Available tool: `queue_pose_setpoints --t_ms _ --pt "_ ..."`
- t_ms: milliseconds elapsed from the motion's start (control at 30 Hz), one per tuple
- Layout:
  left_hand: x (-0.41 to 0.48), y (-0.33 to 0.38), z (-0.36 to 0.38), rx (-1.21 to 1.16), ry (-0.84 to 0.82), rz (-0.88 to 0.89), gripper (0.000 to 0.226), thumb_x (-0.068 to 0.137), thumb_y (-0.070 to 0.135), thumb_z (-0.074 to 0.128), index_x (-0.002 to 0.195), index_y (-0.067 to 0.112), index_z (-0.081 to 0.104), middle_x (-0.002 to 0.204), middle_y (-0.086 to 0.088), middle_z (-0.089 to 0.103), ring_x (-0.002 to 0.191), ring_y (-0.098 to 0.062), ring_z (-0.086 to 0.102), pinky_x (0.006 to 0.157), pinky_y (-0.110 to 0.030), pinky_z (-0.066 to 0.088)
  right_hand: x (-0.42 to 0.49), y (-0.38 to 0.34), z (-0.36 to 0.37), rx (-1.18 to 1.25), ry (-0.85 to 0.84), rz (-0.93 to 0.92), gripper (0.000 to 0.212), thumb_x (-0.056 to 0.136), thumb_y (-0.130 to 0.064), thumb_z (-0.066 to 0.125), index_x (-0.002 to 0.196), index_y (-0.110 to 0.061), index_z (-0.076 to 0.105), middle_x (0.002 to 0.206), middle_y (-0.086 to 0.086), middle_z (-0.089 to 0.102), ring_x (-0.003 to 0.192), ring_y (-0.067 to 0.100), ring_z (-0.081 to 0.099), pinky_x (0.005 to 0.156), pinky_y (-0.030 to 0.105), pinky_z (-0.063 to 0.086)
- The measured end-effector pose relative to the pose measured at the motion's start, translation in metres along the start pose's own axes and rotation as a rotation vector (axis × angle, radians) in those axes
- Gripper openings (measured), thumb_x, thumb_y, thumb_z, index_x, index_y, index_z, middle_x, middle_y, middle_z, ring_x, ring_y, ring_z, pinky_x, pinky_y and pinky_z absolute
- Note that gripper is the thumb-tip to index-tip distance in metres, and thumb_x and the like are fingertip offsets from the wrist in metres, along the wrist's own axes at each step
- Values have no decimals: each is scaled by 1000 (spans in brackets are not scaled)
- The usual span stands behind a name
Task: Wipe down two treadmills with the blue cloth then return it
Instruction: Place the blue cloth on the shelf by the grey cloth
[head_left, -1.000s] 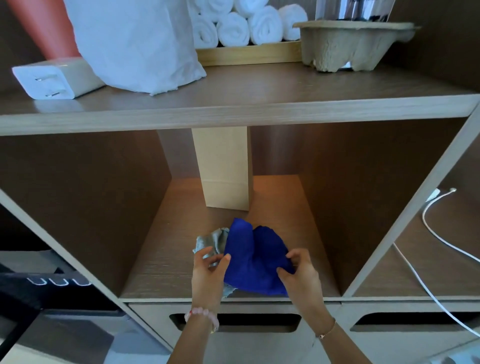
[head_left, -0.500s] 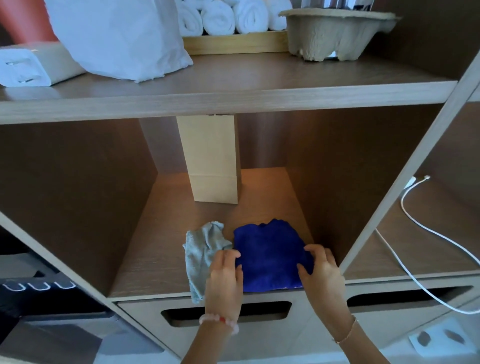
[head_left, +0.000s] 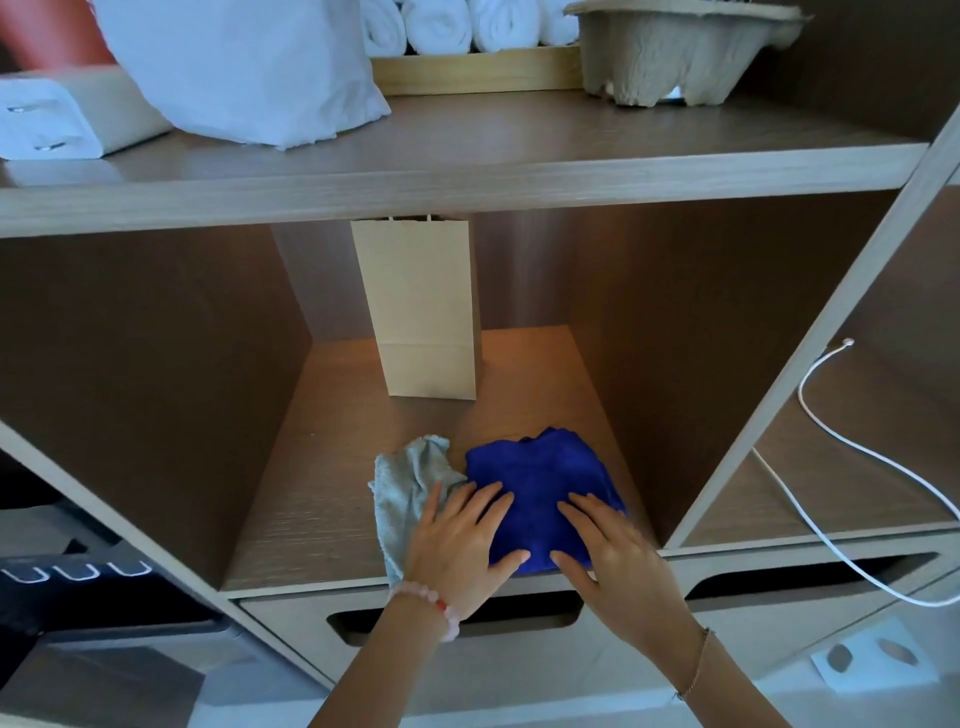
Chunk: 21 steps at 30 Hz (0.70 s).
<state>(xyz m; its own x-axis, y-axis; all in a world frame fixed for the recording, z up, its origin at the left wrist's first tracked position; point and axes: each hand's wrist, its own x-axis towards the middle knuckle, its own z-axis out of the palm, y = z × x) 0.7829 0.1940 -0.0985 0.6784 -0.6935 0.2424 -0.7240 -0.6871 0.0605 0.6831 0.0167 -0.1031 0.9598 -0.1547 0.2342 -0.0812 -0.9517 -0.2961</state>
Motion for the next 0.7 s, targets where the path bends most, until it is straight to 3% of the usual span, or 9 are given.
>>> queue_pose_setpoints --t_ms 167,267,367,467,567,633,700 --pt "4 -6 2 24 -16 -9 62 76 66 38 112 26 67 116 10 65 110 -21 61 101 -52 29 5 -2 0 -41 -82 22 72 93 -62 12 121 -17 60 122 -1 64 114 18 60 85 32 52" --pt "11 -11 1 17 -83 -25 65 77 68 33 116 27 65 120 11 63 114 -23 58 106 -54 28 12 -3 0 -58 -101 56 73 93 -62 10 119 -18 62 120 -2 65 111 17 62 81 31 54" --pt "20 -12 -5 32 -191 -25 83 73 72 12 137 31 45 144 13 42 137 -22 31 114 -54 6 17 -3 3 -66 -138 64 75 93 -62 9 119 -17 63 121 -1 65 111 17 62 80 32 57" --pt "21 -12 -7 42 -257 -43 94 65 73 -4 146 34 25 153 16 21 143 -17 10 115 -50 -5 19 -1 2 -65 -157 46 76 93 -63 9 119 -17 63 121 -1 65 111 17 62 80 31 56" --pt "22 -10 -12 -11 -293 -68 83 76 74 8 147 34 22 154 16 19 143 -15 7 114 -47 -5 21 2 0 -43 -135 29 82 89 -68 4 123 -18 60 126 -2 61 116 16 59 83 28 54" --pt "23 -10 -15 -30 -291 -80 66 89 65 28 147 34 23 153 17 21 143 -14 6 115 -45 -3 23 4 -3 8 -136 14 95 78 -79 -4 137 -23 44 143 -6 45 132 12 42 97 25 44" --pt "22 -12 -18 -49 -237 -78 60 92 59 35 145 33 28 150 15 30 142 -13 12 116 -43 1 24 4 -11 76 -183 43 82 81 -76 13 145 -27 28 151 -11 29 140 7 26 104 21 35"
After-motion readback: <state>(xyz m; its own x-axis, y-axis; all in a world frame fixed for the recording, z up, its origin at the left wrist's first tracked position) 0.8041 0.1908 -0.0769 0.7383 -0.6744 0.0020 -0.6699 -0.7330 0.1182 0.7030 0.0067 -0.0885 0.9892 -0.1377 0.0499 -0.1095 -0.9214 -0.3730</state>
